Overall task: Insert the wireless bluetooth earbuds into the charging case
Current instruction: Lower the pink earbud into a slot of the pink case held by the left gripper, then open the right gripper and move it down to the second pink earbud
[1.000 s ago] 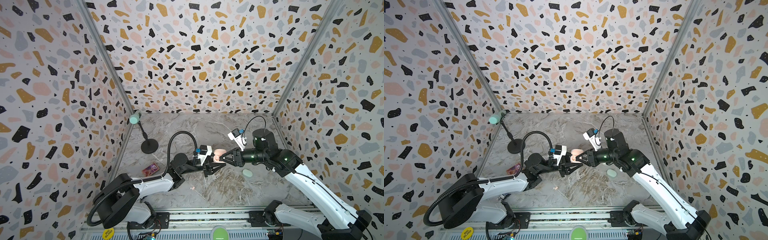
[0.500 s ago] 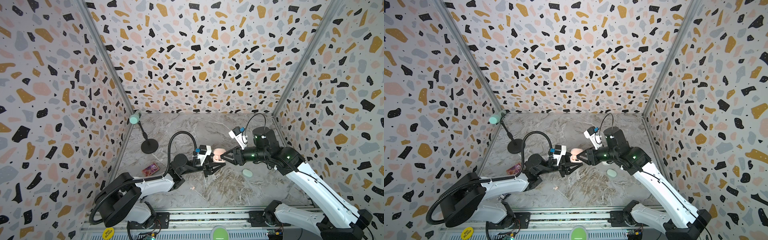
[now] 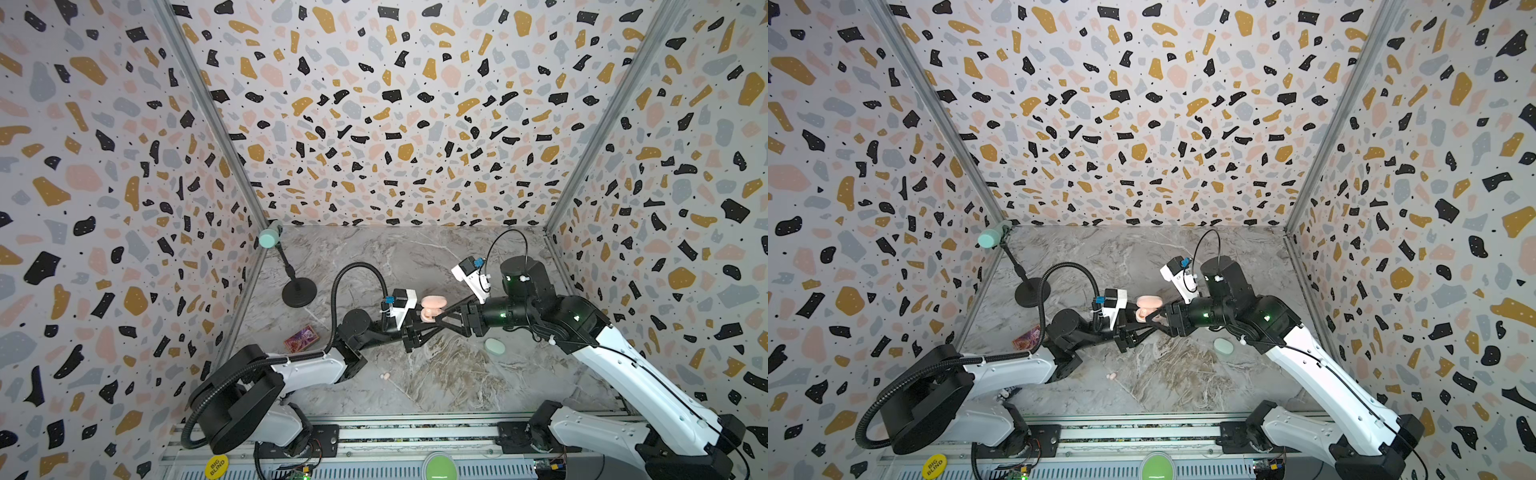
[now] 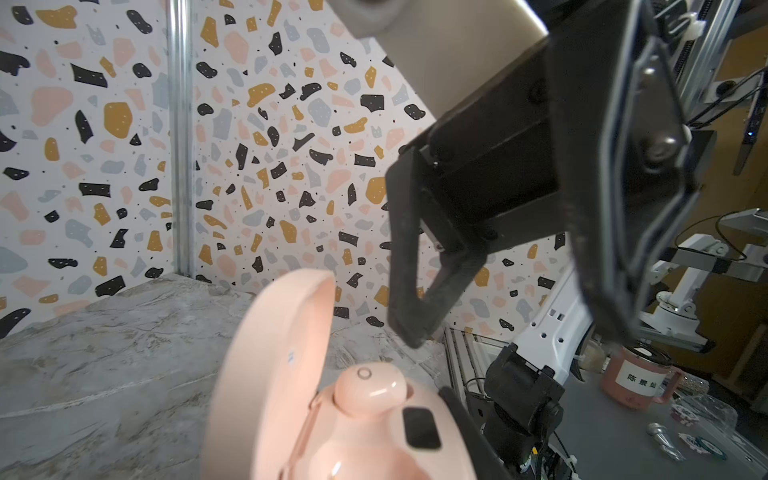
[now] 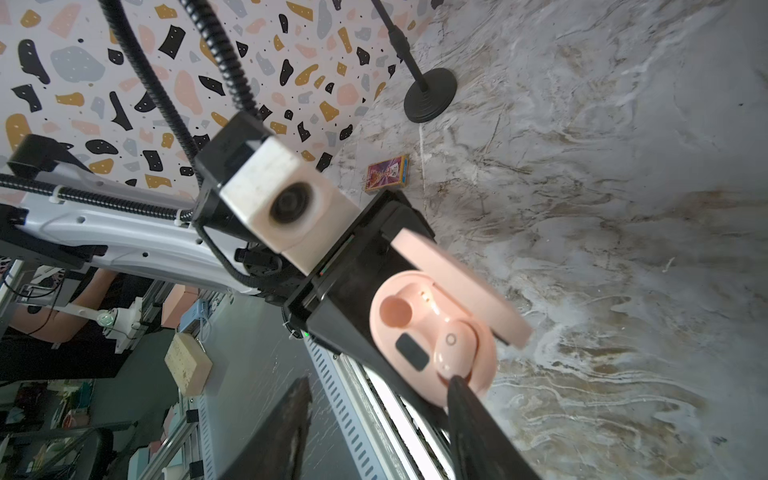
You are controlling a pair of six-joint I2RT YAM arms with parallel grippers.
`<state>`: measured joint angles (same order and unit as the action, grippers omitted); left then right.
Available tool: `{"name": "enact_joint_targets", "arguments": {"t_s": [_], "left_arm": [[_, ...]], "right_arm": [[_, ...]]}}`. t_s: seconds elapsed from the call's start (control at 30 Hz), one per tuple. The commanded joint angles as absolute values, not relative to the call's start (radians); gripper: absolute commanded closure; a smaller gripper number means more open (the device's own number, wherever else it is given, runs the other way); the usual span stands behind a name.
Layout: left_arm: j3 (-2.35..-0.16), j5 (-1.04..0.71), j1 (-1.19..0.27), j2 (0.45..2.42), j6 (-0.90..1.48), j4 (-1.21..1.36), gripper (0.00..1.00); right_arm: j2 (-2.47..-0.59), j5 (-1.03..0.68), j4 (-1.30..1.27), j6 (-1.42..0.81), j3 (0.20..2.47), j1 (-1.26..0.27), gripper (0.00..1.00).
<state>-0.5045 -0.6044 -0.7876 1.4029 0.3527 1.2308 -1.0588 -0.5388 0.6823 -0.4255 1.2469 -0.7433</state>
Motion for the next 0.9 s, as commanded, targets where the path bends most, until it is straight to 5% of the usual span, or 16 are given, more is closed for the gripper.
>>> {"name": "enact_joint_targets", "arguments": {"t_s": [0.0, 0.43, 0.87], "left_arm": [[-0.487, -0.585, -0.751, 1.408, 0.369, 1.335, 0.94], [-0.531, -0.597, -0.58, 1.372, 0.349, 1.239, 0.94], [-0.655, -0.667, -0.463, 1.441, 0.333, 1.185, 0.94]], "right_arm": [[-1.025, -0.509, 0.661, -0.446, 1.254, -0.785, 0.43], [-1.114, -0.26, 0.405, -0.555, 0.961, -1.085, 0.39], [-1.629, 0.111, 0.382, -0.515, 1.099, -1.325, 0.34]]}}
